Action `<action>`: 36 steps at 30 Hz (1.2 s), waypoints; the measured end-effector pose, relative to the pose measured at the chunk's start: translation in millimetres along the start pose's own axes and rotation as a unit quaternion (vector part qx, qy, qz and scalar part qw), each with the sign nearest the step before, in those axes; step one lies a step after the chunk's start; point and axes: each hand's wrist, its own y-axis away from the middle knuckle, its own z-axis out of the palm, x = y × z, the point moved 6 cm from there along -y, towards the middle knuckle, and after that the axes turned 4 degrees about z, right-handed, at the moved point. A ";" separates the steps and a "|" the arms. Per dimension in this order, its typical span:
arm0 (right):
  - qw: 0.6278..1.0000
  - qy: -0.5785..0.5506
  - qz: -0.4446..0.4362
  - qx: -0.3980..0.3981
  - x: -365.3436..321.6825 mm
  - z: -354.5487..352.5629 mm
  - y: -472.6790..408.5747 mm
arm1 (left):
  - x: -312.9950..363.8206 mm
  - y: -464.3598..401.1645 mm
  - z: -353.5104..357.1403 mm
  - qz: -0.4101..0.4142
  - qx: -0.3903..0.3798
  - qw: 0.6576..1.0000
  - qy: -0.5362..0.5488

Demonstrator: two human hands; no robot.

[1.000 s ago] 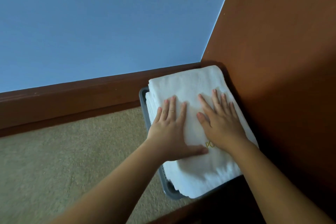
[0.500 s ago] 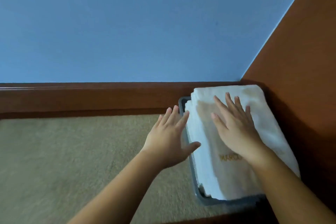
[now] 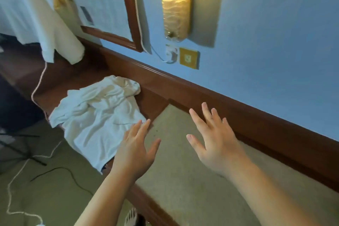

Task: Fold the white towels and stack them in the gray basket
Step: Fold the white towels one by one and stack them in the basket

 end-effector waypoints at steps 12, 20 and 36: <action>0.970 0.042 -0.018 -0.239 -235.1 224.8 -266.6 | -328.3 -119.5 -56.1 -0.162 -0.040 0.985 0.042; 0.945 0.071 0.068 -0.311 -251.7 323.5 -350.3 | -405.1 -225.9 -12.3 -0.113 -0.122 0.986 -0.027; 0.964 0.090 0.012 -0.249 -347.1 330.5 -488.7 | -522.6 -345.6 -32.6 -0.091 -0.009 0.989 -0.115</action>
